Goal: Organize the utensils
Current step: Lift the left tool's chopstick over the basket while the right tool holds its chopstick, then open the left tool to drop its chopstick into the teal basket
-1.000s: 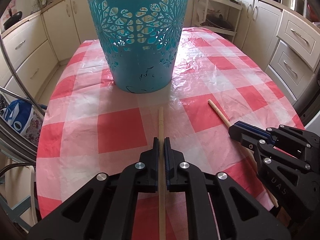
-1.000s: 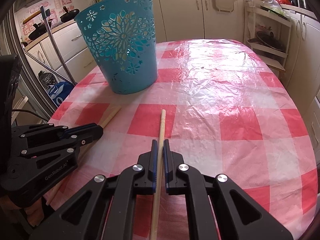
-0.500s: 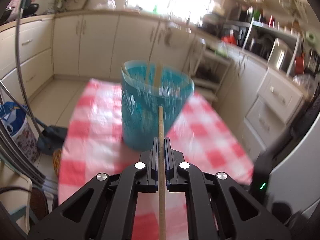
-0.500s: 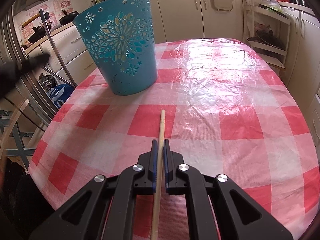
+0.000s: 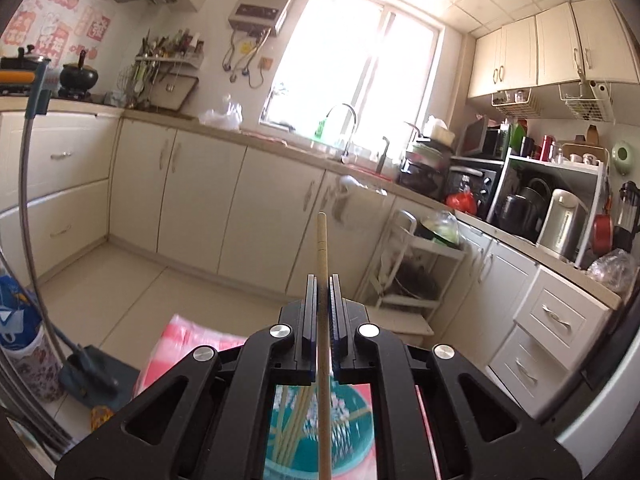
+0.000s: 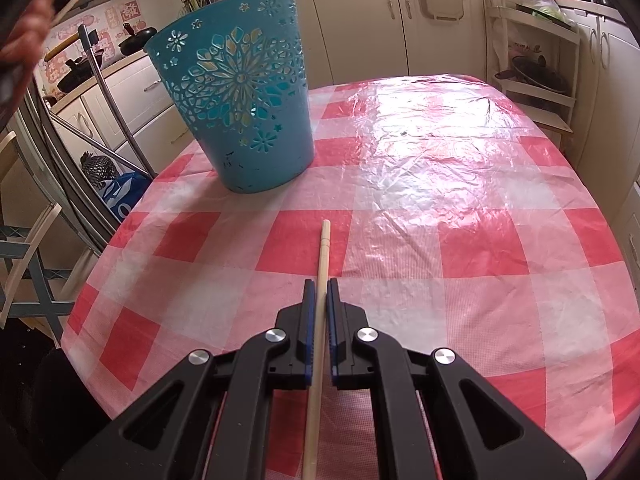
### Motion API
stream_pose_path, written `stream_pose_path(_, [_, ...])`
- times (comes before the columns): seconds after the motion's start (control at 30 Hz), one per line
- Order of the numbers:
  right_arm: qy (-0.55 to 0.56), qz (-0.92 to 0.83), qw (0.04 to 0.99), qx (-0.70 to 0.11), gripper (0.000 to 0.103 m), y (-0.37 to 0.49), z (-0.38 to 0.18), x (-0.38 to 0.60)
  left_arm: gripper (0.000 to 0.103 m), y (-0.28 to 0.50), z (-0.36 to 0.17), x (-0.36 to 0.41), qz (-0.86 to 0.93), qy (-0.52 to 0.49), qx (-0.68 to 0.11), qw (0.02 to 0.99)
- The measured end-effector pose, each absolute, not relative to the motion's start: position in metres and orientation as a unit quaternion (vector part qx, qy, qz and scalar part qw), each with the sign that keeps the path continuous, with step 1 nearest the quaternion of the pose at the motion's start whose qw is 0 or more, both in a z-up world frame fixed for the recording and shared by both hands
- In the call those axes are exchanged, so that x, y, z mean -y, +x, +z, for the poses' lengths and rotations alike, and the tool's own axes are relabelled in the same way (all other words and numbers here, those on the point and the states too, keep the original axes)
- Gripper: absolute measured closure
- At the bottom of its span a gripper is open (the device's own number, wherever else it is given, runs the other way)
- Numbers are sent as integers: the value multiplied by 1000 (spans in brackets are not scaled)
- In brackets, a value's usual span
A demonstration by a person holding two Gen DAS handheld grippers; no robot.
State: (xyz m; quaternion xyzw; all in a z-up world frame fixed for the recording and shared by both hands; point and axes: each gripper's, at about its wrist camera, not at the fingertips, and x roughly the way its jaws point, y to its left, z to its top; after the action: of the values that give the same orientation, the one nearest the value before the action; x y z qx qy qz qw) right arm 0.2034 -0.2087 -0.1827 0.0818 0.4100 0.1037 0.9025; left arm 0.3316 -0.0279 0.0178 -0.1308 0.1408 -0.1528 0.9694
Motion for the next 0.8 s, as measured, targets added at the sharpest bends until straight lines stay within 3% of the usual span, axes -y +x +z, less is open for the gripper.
stream_pose_path(0.3, [91, 107, 902, -409, 96, 204, -183, 210, 98, 382, -12, 57, -117, -131, -148, 973])
stream_pose_path(0.67, [89, 105, 902, -408, 96, 204, -182, 209, 98, 356, -57, 50, -121, -91, -194, 969])
stream_pose_path(0.8, [85, 105, 904, -406, 96, 203, -183, 208, 88, 325, -64, 38, -118, -77, -196, 970])
